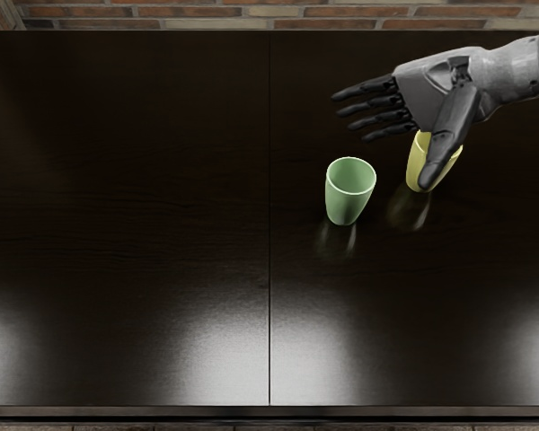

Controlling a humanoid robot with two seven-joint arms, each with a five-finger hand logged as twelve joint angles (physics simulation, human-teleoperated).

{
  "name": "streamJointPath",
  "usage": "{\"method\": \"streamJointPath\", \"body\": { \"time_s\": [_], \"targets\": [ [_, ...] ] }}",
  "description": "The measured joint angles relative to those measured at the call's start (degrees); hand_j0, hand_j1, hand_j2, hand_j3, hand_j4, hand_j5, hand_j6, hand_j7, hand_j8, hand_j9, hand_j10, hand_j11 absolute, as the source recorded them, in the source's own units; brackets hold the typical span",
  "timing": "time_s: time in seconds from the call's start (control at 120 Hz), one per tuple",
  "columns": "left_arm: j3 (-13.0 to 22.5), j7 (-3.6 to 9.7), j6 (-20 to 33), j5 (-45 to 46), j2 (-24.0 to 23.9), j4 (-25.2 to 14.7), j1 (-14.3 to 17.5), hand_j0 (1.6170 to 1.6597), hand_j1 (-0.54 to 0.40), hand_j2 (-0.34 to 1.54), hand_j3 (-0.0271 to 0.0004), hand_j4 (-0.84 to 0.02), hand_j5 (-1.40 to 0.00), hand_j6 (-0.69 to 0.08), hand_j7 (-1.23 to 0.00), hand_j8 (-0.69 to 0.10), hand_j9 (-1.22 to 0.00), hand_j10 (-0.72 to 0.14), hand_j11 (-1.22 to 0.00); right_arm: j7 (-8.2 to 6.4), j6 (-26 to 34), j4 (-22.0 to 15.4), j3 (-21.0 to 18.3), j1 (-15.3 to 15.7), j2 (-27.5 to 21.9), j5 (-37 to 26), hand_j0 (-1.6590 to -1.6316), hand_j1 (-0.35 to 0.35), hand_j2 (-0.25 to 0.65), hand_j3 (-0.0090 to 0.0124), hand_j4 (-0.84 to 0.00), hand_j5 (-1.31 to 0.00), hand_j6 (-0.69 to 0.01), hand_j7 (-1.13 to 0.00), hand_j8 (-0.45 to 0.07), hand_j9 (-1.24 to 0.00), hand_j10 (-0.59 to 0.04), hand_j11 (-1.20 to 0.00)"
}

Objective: Pick up cup and place in cup with right hand

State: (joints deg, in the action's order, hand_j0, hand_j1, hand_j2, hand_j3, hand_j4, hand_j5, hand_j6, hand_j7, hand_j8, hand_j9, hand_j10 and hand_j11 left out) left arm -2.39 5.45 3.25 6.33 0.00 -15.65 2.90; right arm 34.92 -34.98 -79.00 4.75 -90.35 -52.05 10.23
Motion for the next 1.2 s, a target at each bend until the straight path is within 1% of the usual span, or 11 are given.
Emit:
{"method": "streamJointPath", "body": {
  "time_s": [0.117, 0.2, 0.242, 0.375, 0.417, 0.525, 0.625, 0.742, 0.875, 1.017, 1.2],
  "targets": [
    [0.0, 0.00, 0.0, 0.0, 0.0, 0.0, 0.0, 1.6581, 0.344, 0.00, 0.0000, -0.004, -0.01, -0.004, -0.01, -0.004, -0.01, -0.004, -0.01, 0.05, 0.0, -1.3, -1.2, -0.9, -0.3, -1.3, -1.6581, -0.327, -0.005, 0.0000, -0.018, -0.02, -0.018, -0.02, -0.018, -0.02, -0.018, -0.02],
    [0.0, 0.00, 0.0, 0.0, 0.0, 0.0, 0.0, 1.6581, 0.344, 0.00, 0.0000, -0.004, -0.01, -0.004, -0.01, -0.004, -0.01, -0.004, -0.01, 0.07, 0.9, -0.9, -1.1, -1.8, 2.7, -9.8, -1.6581, -0.326, -0.005, 0.0000, -0.020, -0.03, -0.020, -0.03, -0.020, -0.03, -0.020, -0.03],
    [0.0, 0.00, 0.0, 0.0, 0.0, 0.0, 0.0, 1.6581, 0.344, 0.00, 0.0000, -0.004, -0.01, -0.004, -0.01, -0.004, -0.01, -0.004, -0.01, 0.07, 4.4, -0.8, -1.4, -2.0, 4.6, -14.0, -1.6581, -0.324, -0.005, 0.0000, -0.021, -0.03, -0.021, -0.03, -0.021, -0.03, -0.021, -0.03],
    [0.0, 0.00, 0.0, 0.0, 0.0, 0.0, 0.0, 1.6581, 0.344, 0.00, 0.0000, -0.004, 0.00, -0.004, 0.00, -0.004, 0.00, -0.004, 0.00, 0.08, 19.9, -0.8, -3.7, -2.5, 11.0, -23.4, -1.6581, -0.319, -0.006, 0.0000, -0.026, -0.03, -0.027, -0.03, -0.026, -0.03, -0.026, -0.03],
    [0.0, 0.00, 0.0, 0.0, 0.0, 0.0, 0.0, 1.6581, 0.344, 0.00, 0.0000, -0.004, 0.00, -0.004, 0.00, -0.004, 0.00, -0.004, 0.00, 0.08, 23.4, -0.8, -4.3, -2.5, 12.2, -25.6, -1.6581, -0.318, -0.006, 0.0000, -0.027, -0.03, -0.028, -0.03, -0.027, -0.03, -0.027, -0.03],
    [0.0, 0.00, 0.0, 0.0, 0.0, 0.0, 0.0, 1.6581, 0.344, 0.00, 0.0000, -0.004, 0.00, -0.004, 0.00, -0.004, 0.00, -0.004, 0.00, 0.08, 29.2, -0.6, -8.9, -2.5, 16.6, -30.7, -1.6581, -0.317, -0.006, 0.0000, -0.029, -0.04, -0.030, -0.04, -0.029, -0.04, -0.028, -0.04],
    [0.0, 0.00, 0.0, 0.0, 0.0, 0.0, 0.0, 1.6581, 0.344, 0.00, 0.0000, -0.004, 0.00, -0.004, 0.00, -0.004, 0.00, -0.004, 0.00, 0.08, 34.0, -0.5, -12.0, -2.4, 19.6, -32.7, -1.6581, -0.315, -0.006, 0.0000, -0.031, -0.04, -0.031, -0.04, -0.031, -0.04, -0.030, -0.04],
    [0.0, 0.00, 0.0, 0.0, 0.0, 0.0, 0.0, 1.6581, 0.344, 0.00, 0.0000, -0.004, 0.00, -0.004, 0.00, -0.004, 0.00, -0.004, 0.00, 0.08, 38.6, -0.7, -14.4, -2.0, 21.1, -34.3, -1.6581, -0.314, -0.006, 0.0000, -0.032, -0.04, -0.033, -0.04, -0.032, -0.04, -0.031, -0.04],
    [0.0, 0.00, 0.0, 0.0, 0.0, 0.0, 0.0, 1.6581, 0.344, 0.00, 0.0000, -0.004, 0.00, -0.004, 0.00, -0.004, 0.00, -0.004, 0.00, 0.08, 41.4, -0.8, -17.8, -1.4, 22.9, -35.6, -1.6581, -0.313, -0.006, 0.0000, -0.032, -0.04, -0.033, -0.04, -0.033, -0.04, -0.032, -0.04],
    [0.0, 0.00, 0.0, 0.0, 0.0, 0.0, 0.0, 1.6581, 0.344, 0.00, 0.0000, -0.004, 0.00, -0.004, 0.00, -0.004, 0.00, -0.004, 0.00, 0.08, 43.6, -0.9, -19.2, -1.0, 24.7, -35.9, -1.6581, -0.314, -0.005, 0.0000, -0.032, -0.04, -0.033, -0.04, -0.032, -0.04, -0.031, -0.04],
    [0.0, 0.00, 0.0, 0.0, 0.0, 0.0, 0.0, 1.6581, 0.344, 0.00, 0.0000, -0.004, 0.00, -0.004, 0.00, -0.004, 0.00, -0.004, 0.00, 0.08, 46.5, -1.6, -20.0, -0.3, 25.2, -36.1, -1.6581, -0.313, -0.005, 0.0000, -0.032, -0.04, -0.033, -0.04, -0.033, -0.04, -0.032, -0.04]
  ]
}}
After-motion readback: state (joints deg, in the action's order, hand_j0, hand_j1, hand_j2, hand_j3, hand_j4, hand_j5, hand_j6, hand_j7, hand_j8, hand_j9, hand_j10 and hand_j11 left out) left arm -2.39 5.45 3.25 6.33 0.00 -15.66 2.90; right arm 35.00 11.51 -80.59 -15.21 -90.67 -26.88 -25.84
